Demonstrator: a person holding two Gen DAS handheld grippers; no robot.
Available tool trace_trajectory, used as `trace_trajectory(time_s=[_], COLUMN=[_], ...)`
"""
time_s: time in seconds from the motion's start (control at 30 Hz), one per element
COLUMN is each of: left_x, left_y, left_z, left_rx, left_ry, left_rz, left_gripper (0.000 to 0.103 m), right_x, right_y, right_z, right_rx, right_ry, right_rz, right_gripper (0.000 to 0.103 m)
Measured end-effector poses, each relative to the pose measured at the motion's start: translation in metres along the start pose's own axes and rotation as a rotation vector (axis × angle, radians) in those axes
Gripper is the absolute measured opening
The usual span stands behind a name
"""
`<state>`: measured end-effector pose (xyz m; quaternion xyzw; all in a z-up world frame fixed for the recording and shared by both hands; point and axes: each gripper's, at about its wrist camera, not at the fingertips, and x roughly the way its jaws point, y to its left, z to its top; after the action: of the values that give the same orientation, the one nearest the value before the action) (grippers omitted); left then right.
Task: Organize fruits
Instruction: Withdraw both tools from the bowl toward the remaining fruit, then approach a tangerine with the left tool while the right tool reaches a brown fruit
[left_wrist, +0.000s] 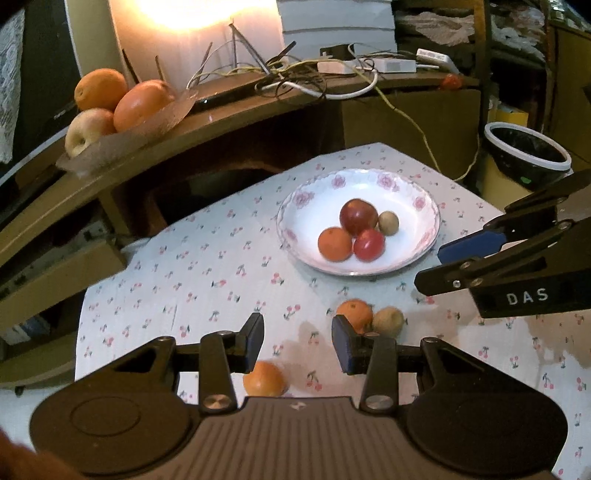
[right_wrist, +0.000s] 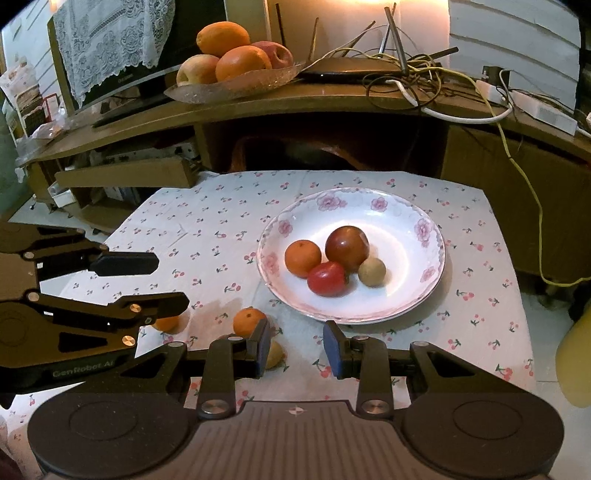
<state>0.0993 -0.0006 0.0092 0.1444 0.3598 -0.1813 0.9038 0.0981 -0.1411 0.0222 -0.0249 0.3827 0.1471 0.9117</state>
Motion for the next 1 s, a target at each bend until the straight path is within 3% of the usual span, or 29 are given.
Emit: trace_trajectory(time_s=[0.57,1.0], left_x=[0.001,0.029], left_y=[0.02,0.018], left_z=[-0.038,-0.04], left_rx=[-0.02,0.024], left_ry=[0.059,0.074], left_rz=[0.022,-0.009], left_gripper=[0.046,0.046], right_x=[0.003,0.016], right_y=[0.003,0.017], right_z=[-0.011,-0.016], right_rx=[-0.02,-0.131], right_ry=[0.03,0.068], right_rz=[0.042,0.081], right_gripper=[0.034,0.035])
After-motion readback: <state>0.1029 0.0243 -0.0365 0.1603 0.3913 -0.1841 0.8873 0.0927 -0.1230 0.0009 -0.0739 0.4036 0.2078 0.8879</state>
